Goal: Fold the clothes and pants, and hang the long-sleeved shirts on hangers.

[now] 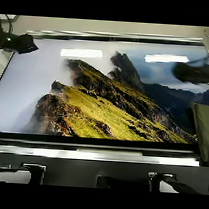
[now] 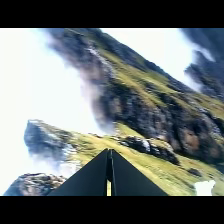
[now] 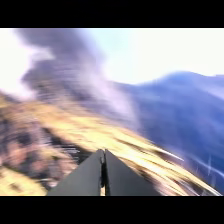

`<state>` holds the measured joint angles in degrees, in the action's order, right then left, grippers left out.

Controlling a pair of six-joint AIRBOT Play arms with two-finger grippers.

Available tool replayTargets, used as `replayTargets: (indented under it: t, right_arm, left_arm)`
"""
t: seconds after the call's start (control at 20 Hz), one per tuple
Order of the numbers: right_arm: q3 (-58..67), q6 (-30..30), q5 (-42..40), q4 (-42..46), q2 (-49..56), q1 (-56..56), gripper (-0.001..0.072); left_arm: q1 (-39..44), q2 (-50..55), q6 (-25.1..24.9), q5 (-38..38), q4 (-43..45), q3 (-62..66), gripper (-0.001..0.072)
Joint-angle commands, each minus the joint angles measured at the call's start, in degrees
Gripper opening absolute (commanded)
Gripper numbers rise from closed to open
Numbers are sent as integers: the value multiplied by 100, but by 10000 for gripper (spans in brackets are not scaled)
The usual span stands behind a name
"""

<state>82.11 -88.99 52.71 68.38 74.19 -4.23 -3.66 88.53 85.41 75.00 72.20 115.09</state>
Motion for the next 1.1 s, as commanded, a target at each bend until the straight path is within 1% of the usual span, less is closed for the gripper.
replayTargets:
  t: [0.0, 0.15, 0.2, 0.35, 0.45, 0.8, 1.05]
  right_arm:
    - [7, 116, -713, 173, 66, 1305, 30]
    - [7, 118, -645, 199, 122, 1429, 31]
    - [7, 116, -584, 343, 122, 1408, 30]
    - [7, 116, -142, 1128, 122, 1401, 31]
    - [7, 120, 7, 1443, 122, 1401, 31]
    - [7, 140, -511, 1486, 103, 1403, 33]
    - [7, 140, -483, 1484, 105, 1403, 33]
  left_arm:
    - [-52, -116, -37, -118, 734, 2, 14]
    - [11, -127, -37, -146, 688, 0, 14]
    - [42, -131, -37, -157, 682, 0, 14]
    - [199, -127, -39, -190, 627, -2, 15]
    - [284, -127, -39, -203, 627, -2, 15]
    - [315, -122, -59, -219, 629, -2, 18]
    - [317, -120, -59, -221, 629, -2, 18]
